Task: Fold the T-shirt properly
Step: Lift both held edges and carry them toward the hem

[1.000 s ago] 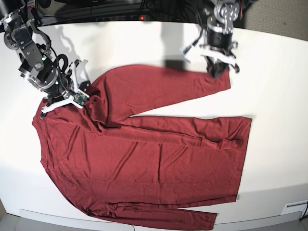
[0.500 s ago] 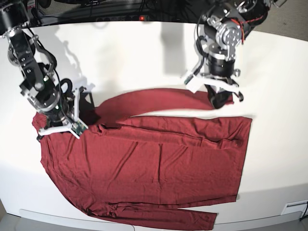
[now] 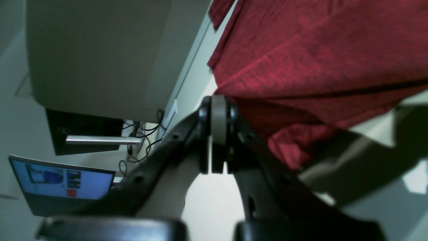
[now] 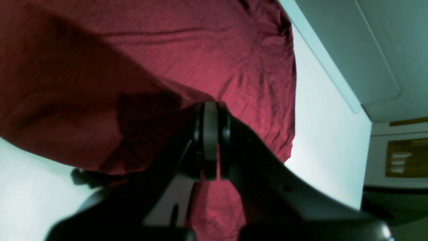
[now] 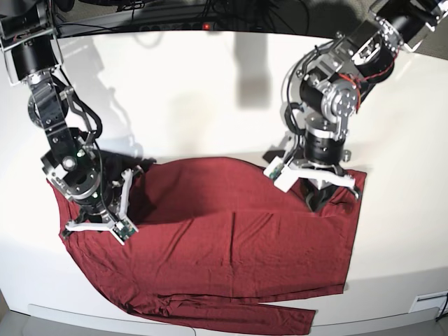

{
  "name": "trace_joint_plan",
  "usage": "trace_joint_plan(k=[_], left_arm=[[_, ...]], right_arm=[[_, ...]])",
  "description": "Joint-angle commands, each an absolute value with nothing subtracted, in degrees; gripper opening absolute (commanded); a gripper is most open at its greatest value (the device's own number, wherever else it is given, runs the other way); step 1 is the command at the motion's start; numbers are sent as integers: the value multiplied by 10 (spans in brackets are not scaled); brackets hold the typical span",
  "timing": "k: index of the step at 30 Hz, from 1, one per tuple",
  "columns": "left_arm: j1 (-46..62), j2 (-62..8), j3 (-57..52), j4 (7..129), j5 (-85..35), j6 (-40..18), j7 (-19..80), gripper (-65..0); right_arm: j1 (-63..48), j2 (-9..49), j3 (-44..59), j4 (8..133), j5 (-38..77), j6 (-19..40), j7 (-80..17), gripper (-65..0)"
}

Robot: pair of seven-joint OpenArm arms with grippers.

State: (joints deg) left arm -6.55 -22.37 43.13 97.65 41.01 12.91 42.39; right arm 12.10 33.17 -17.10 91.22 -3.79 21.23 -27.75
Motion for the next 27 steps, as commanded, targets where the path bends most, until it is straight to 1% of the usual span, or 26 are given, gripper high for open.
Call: trace_joint_plan(k=[1,6,10,16,22,27], left_arm=[[-82,-226,428,986,416,137,417,-650],[-104,-226,428,986,413,137,409,-650],[-116,-226,427,986,375,137,400,-650],[-118,-226,427,979,367,137,373,-650],[-125,-226,427,937,364,137,359,-650],[-152,-226,427,888,349,137,351,-650]], right_arm=[[139,339,-165,921,-38,206,-267,-650],[149,338,-165,912,-38,201,-266,-650],[166,332,-165,870,-25,200,-259,-650],[209,297,-165,810,-25,200,-247,-650],[246,255,-165,746,-30,202,-244,-650],[256,247,-165,722,-45,202,-244,-650]])
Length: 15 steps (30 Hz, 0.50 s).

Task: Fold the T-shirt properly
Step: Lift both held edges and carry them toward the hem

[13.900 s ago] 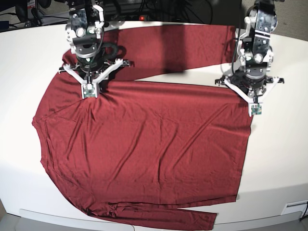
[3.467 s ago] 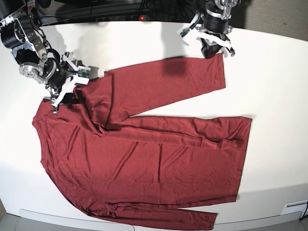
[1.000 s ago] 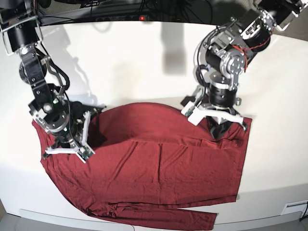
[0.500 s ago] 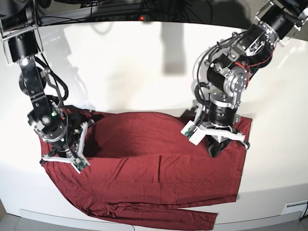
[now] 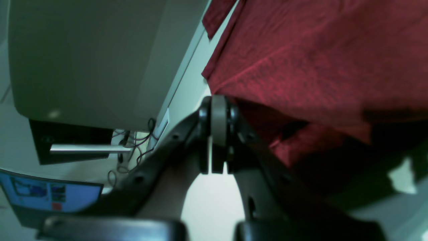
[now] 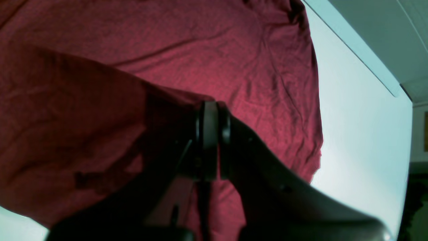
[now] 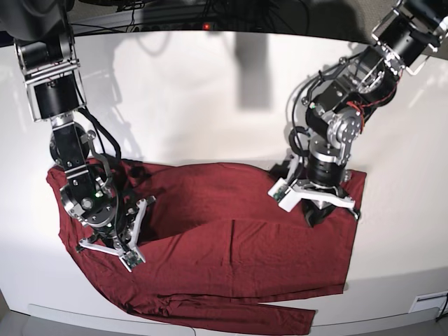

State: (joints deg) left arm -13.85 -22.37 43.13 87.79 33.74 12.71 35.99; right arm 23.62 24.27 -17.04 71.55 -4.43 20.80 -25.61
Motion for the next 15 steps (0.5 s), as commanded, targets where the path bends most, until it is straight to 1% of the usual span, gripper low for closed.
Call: trace_joint_plan(k=[1,6,10,15], left_arm=[[-158,-226,427,879,349,137,351,-650],[-189,-226,427,853,320,136,348,-650],[-209,-226,427,823,280,105,338,-650],[-229,-225,427,778,265,103,328,-650]], right_arm=[[256,248,-165,722,-51,202,-244,-650],[257,247,-165,722,-60,201,-243,-650],[261,247,-165,719,-60,198,-238,-650],[286,237,-165,662,-60,192,-221,-650]])
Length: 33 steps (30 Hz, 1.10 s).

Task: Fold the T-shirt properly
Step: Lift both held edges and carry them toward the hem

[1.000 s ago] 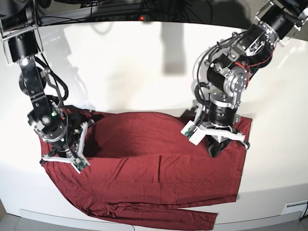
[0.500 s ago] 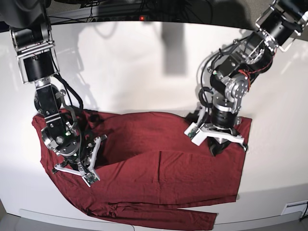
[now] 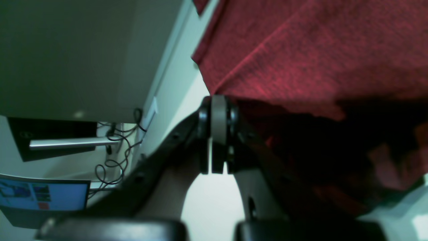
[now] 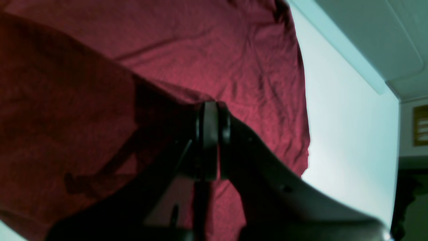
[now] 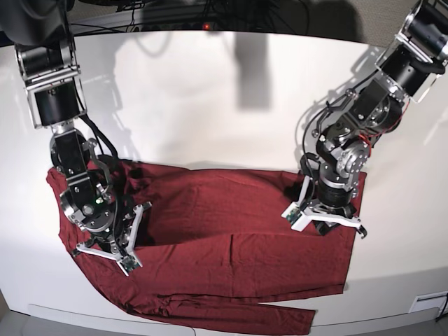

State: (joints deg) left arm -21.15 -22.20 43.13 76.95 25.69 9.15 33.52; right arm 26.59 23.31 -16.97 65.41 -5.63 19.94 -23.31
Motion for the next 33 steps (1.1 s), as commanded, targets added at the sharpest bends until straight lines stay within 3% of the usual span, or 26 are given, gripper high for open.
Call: trace_joint_plan(k=[1,12,33], left_arm=[[-233,-223,427,766,265,103,327,-650],[-274,-209,427,700,245,102,294,-650],[-276,-208,427,700,199,96,269,-650]], right_arm=[[295,234,-165,643,-60,192,-218,-650],[360,198,-165,538,-80,192,-195,-650],[361,197,-165,536,-103,169,-193,-650]])
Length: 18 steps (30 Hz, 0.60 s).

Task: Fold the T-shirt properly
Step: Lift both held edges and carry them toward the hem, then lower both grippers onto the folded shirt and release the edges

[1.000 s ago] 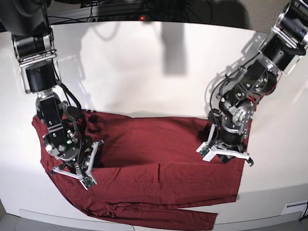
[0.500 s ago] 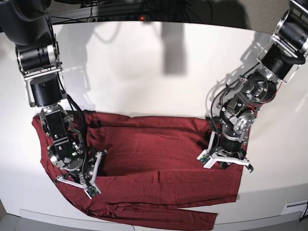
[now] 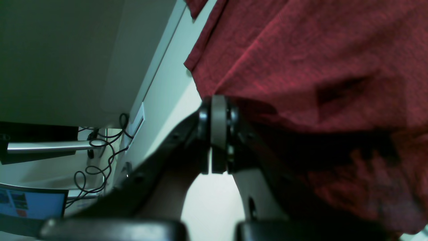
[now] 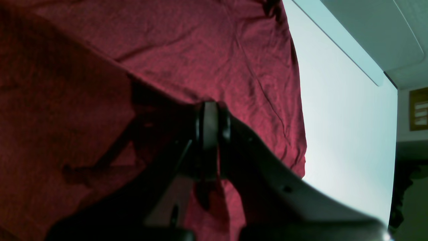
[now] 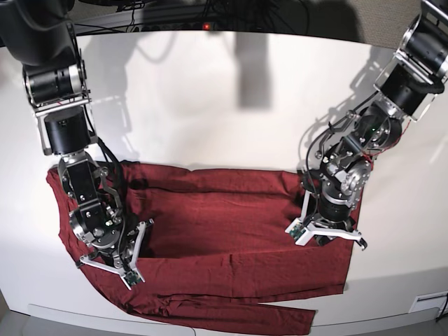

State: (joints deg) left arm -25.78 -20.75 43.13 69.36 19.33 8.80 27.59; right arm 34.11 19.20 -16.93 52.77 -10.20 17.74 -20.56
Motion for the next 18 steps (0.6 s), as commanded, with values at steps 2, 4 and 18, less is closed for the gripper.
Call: trace_joint_plan(k=[2,4,18], left_arm=[[-276,-208,427,700,199,96,269,-650],[-276,-208,427,700,199,96,269,-650],[-276,-208,427,700,199,96,271,-650]], right_arm=[[360,197,-165,536,-103,169,-192,-650],[360,197,-165,536,-103,169,-192,-650],[360,197,-165,536,-133,169,-160,-369]])
